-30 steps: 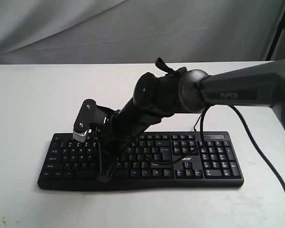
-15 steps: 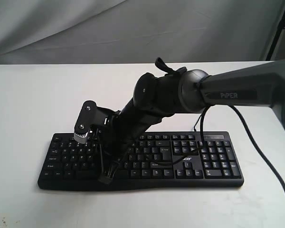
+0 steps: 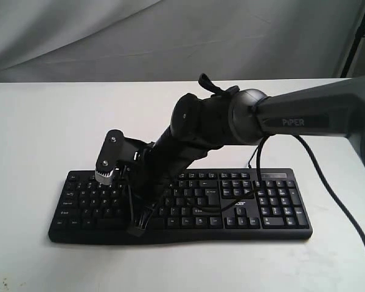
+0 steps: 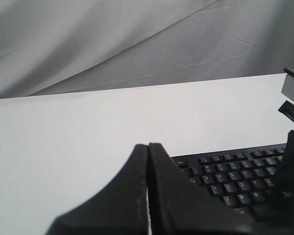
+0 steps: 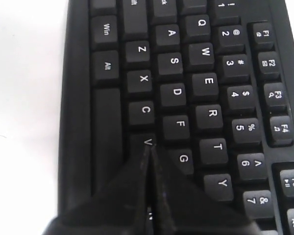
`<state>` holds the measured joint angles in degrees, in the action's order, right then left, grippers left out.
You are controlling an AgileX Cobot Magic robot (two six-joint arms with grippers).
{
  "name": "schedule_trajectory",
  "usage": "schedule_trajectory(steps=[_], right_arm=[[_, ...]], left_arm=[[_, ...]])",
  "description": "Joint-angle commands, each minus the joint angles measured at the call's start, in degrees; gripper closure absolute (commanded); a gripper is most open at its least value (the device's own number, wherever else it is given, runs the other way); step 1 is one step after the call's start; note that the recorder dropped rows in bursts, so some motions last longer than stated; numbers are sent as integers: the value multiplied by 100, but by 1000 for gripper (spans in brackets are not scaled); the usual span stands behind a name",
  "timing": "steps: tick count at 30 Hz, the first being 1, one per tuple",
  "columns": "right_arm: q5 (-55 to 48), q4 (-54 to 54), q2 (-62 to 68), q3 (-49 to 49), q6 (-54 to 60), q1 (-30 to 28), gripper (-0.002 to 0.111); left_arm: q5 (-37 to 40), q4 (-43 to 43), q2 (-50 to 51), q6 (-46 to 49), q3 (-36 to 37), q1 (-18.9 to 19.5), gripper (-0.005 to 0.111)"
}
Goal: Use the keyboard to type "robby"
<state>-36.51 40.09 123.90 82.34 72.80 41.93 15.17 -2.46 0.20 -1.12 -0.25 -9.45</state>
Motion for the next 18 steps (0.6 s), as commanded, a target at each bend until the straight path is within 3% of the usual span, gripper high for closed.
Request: schedule_trajectory(steps=[1, 18], right_arm=[[-44, -51, -30, -21, -22, 15, 108], [5, -75, 41, -21, -38, 15, 108]], left_arm=[[-31, -27, -20, -16, 25, -36, 107], [-31, -27, -20, -16, 25, -36, 107]])
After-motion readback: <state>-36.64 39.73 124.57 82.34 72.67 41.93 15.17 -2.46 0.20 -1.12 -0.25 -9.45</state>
